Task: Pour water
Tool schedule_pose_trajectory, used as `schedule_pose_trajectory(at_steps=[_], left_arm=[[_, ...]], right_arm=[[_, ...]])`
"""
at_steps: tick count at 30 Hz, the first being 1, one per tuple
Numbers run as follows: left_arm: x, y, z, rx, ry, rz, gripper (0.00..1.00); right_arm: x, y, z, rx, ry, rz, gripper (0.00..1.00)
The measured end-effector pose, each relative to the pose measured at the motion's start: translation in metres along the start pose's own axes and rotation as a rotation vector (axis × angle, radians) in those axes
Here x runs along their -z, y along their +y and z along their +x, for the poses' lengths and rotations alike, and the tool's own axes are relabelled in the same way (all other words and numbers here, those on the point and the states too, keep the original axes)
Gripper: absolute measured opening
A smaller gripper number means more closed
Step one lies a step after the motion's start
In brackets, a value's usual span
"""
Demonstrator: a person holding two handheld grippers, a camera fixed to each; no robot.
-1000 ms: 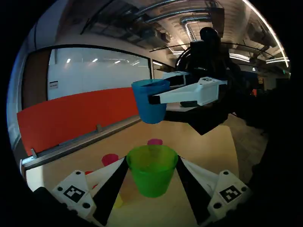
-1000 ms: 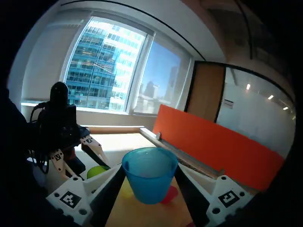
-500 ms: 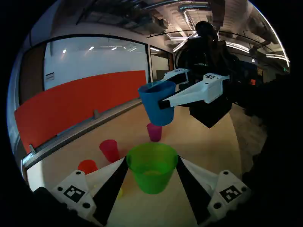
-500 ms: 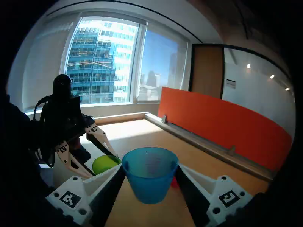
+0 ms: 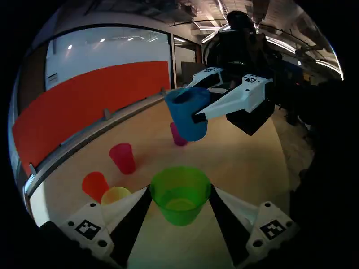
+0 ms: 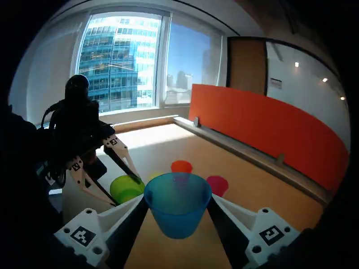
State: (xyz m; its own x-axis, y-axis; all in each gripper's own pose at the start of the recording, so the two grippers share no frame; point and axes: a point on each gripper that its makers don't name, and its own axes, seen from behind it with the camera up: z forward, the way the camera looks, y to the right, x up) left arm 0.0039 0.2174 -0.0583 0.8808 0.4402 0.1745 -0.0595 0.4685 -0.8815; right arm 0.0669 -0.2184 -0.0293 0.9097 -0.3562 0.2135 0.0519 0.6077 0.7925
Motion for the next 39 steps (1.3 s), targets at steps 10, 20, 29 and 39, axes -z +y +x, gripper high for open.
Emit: schedule_pose_trajectory(at_steps=[10, 20, 29, 39], left_arm=[[-0.016, -0.002, -0.021, 0.002, -0.075, -0.039, 0.87], [-0.030, -0.001, -0.039, 0.017, -0.113, -0.064, 0.88], [-0.035, -0.002, -0.053, 0.047, -0.132, -0.076, 0.88], [-0.039, -0.001, -0.062, 0.061, -0.136, -0.085, 0.88]], right_arm=[[-0.016, -0.004, -0.041, -0.020, -0.089, 0.047, 0.91], [-0.031, -0.009, -0.069, -0.042, -0.143, 0.080, 0.91], [-0.038, -0.010, -0.084, -0.043, -0.171, 0.085, 0.91], [-0.042, -0.013, -0.093, -0.046, -0.189, 0.087, 0.91]])
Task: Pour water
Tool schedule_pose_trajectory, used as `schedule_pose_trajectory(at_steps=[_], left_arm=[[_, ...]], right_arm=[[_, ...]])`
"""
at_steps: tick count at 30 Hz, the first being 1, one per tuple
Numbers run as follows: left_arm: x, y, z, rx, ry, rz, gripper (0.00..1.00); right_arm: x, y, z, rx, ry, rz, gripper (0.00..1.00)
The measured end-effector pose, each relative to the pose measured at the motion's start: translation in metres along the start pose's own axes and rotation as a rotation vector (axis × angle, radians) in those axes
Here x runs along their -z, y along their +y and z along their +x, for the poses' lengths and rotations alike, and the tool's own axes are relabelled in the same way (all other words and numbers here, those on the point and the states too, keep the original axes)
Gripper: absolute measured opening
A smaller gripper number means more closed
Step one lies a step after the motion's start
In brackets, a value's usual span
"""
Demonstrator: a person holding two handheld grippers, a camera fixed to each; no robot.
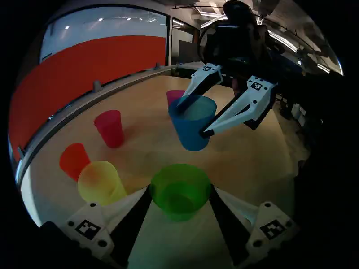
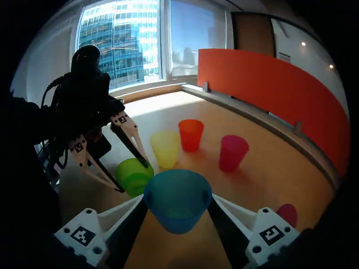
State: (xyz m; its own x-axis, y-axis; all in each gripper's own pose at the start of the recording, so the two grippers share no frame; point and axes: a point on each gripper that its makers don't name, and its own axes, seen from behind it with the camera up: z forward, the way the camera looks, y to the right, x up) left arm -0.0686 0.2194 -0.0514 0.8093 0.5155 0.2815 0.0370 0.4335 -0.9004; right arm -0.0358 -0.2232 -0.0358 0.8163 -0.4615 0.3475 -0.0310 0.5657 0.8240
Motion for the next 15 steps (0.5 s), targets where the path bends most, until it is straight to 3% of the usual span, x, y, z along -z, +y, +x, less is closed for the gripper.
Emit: schedule_pose_trajectory(at_steps=[15], left_arm=[[0.004, 0.000, -0.006, 0.018, 0.011, -0.006, 0.89]], right_arm=[[-0.006, -0.003, -0.017, -0.013, -0.028, -0.002, 0.91]])
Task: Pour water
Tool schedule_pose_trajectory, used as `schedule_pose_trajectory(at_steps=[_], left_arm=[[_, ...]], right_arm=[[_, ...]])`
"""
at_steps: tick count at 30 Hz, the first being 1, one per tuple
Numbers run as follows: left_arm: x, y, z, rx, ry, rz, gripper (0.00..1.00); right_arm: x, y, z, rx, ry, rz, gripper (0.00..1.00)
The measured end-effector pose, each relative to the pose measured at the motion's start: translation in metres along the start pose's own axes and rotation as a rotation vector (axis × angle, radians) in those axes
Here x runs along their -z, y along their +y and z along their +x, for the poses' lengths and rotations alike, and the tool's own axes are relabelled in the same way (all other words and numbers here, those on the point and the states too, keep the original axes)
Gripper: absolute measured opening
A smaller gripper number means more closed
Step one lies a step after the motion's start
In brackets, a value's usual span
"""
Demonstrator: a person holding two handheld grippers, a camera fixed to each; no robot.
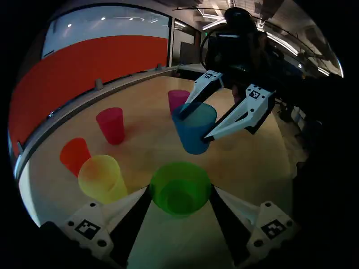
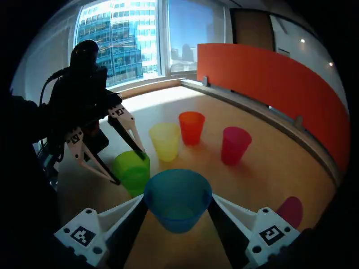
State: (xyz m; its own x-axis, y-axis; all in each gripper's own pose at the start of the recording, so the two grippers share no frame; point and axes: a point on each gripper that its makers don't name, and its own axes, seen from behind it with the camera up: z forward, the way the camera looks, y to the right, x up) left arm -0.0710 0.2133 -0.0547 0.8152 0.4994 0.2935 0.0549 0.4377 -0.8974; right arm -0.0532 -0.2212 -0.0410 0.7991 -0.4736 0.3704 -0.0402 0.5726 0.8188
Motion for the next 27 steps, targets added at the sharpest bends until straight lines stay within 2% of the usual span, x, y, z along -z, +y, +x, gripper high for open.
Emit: schedule_pose_trajectory(at_steps=[6, 8, 15, 27], left_arm=[[0.001, 0.001, 0.002, 0.002, 0.005, -0.007, 0.93], [0.003, 0.001, 0.002, 0.009, 0.005, -0.008, 0.99], [0.007, 0.003, -0.003, 0.044, -0.001, -0.018, 0.99], [0.025, 0.005, -0.019, 0.048, -0.004, 0.023, 0.99]], right_arm=[[-0.004, -0.003, -0.005, -0.007, -0.009, 0.004, 0.91], [-0.005, -0.004, -0.007, -0.009, -0.013, 0.006, 0.91], [-0.010, -0.005, -0.016, -0.009, -0.024, 0.002, 0.91], [-0.015, -0.005, -0.033, -0.019, -0.045, -0.007, 0.91]])
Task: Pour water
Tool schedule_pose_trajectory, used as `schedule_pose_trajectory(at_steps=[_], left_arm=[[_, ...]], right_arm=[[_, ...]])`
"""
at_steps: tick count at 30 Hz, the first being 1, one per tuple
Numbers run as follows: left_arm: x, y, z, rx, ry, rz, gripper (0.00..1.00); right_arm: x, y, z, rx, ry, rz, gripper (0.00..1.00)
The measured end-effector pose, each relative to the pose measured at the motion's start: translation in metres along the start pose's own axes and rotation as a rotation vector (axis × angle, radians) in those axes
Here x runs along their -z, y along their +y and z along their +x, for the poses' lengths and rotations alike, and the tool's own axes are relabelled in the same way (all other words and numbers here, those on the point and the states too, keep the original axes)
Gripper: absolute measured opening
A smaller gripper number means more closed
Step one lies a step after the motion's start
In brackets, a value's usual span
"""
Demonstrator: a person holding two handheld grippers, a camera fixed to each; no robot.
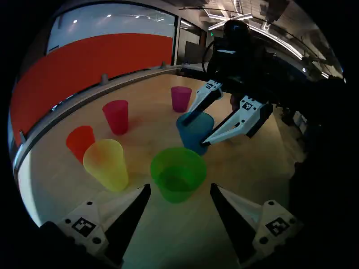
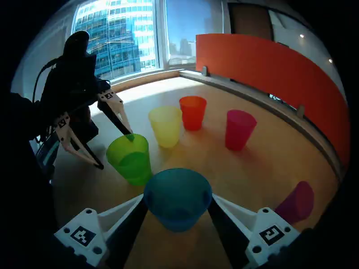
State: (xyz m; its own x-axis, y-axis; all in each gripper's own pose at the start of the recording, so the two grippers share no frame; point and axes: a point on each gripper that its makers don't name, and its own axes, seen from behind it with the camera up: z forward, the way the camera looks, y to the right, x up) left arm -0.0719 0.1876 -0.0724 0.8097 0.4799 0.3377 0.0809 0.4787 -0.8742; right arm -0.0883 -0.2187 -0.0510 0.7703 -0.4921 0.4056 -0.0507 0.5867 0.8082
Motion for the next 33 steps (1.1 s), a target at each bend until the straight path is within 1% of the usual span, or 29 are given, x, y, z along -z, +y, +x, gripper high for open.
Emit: schedule_pose_trajectory(at_steps=[6, 9, 14, 16, 18, 20, 26, 29, 33], left_arm=[[0.010, 0.001, -0.001, 0.039, 0.022, 0.006, 0.99], [0.016, 0.002, 0.000, 0.050, 0.035, 0.015, 0.99], [0.023, 0.006, 0.001, 0.062, 0.051, 0.020, 0.99], [0.024, 0.006, 0.001, 0.063, 0.053, 0.027, 0.99], [0.026, 0.006, 0.002, 0.065, 0.057, 0.034, 0.99], [0.028, 0.006, 0.003, 0.067, 0.065, 0.041, 0.99], [0.037, 0.007, 0.007, 0.080, 0.091, 0.063, 0.99], [0.043, 0.008, 0.009, 0.084, 0.103, 0.077, 0.99], [0.051, 0.006, 0.012, 0.088, 0.128, 0.111, 0.99]], right_arm=[[0.001, 0.000, -0.005, -0.009, 0.002, -0.005, 0.91], [0.004, 0.000, -0.010, -0.010, -0.004, -0.010, 0.91], [0.007, 0.001, -0.019, -0.007, -0.014, -0.027, 0.91], [0.008, 0.000, -0.020, -0.007, -0.013, -0.031, 0.93], [0.010, -0.001, -0.021, -0.008, -0.012, -0.033, 1.00], [0.012, -0.003, -0.022, -0.008, -0.014, -0.031, 1.00], [0.022, -0.006, -0.025, -0.006, -0.006, -0.050, 1.00], [0.029, -0.007, -0.027, -0.015, 0.007, -0.062, 1.00], [0.040, -0.008, -0.028, -0.032, 0.028, -0.082, 1.00]])
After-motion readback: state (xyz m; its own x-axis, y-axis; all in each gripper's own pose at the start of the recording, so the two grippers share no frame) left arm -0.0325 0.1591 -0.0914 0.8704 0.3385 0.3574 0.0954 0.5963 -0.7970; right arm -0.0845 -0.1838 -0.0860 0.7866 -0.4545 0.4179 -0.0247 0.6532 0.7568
